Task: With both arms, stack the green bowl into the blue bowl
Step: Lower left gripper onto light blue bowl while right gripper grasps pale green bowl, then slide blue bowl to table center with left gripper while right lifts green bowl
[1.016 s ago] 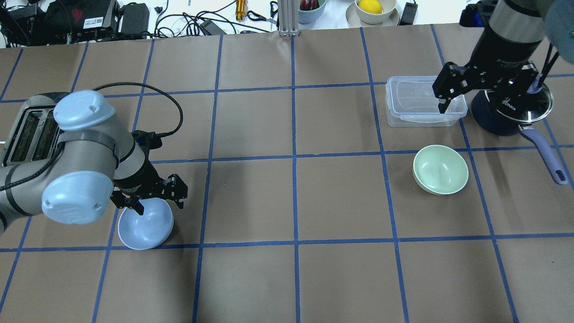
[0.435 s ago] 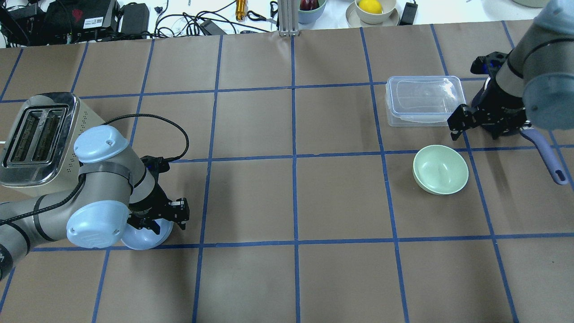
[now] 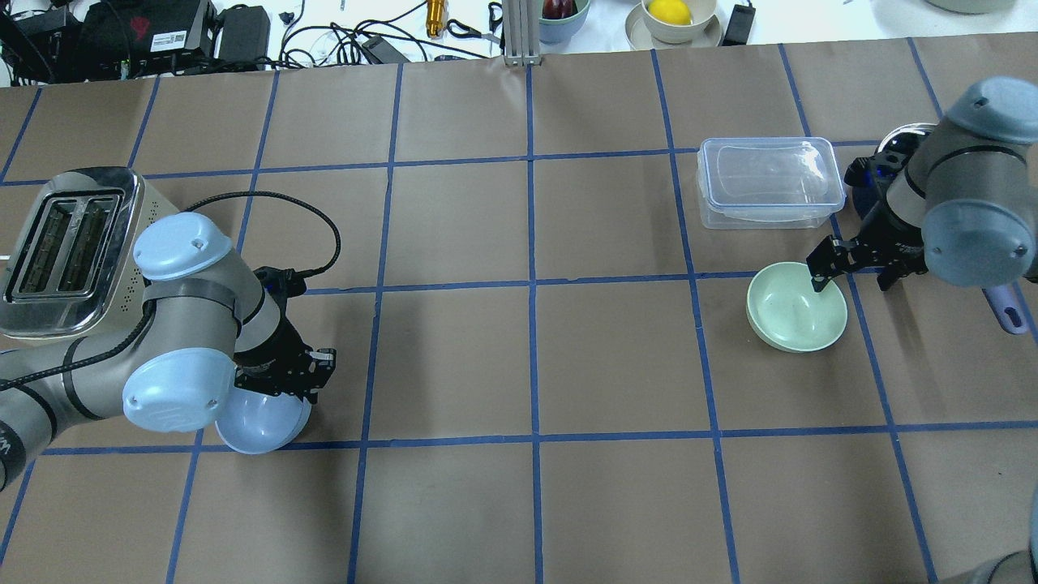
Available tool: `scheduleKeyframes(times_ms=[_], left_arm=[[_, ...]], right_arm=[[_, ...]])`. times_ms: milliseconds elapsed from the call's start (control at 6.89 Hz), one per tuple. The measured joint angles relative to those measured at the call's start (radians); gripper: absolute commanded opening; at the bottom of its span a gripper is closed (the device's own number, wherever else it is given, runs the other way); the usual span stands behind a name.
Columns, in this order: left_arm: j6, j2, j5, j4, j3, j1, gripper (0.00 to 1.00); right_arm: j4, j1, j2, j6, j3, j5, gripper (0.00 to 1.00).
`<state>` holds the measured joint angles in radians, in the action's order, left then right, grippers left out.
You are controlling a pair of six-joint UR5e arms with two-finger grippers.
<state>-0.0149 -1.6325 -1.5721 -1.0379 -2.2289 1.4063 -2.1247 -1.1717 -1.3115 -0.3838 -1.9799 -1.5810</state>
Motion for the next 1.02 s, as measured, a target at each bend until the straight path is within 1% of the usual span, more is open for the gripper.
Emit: scheduleKeyframes(times_ms=[145, 290, 435, 581, 726, 1016], left_arm=[[0.056, -0.002, 0.000, -0.002, 0.050, 0.050, 0.00], [0.156, -0.010, 0.006, -0.006, 0.111, 0.144, 0.00], [0.270, -0.030, 0.018, -0.013, 0.177, 0.264, 0.00], [0.401, -0.071, 0.038, -0.001, 0.237, 0.381, 0.00], [0.511, -0.123, 0.062, 0.032, 0.292, 0.468, 0.00], [0.656, -0.257, 0.079, 0.063, 0.451, 0.564, 0.00]], right_arm=[[0.003, 0.002, 0.016, -0.001, -0.008, 0.002, 0.70], [0.006, 0.002, 0.025, -0.008, -0.023, 0.002, 0.24], [0.002, 0.003, 0.030, -0.021, -0.041, 0.000, 0.00], [-0.001, 0.003, 0.030, -0.031, -0.052, -0.002, 0.00], [-0.001, 0.002, 0.027, -0.035, -0.055, -0.001, 0.00], [0.013, -0.001, 0.021, -0.035, -0.036, 0.003, 0.00]])
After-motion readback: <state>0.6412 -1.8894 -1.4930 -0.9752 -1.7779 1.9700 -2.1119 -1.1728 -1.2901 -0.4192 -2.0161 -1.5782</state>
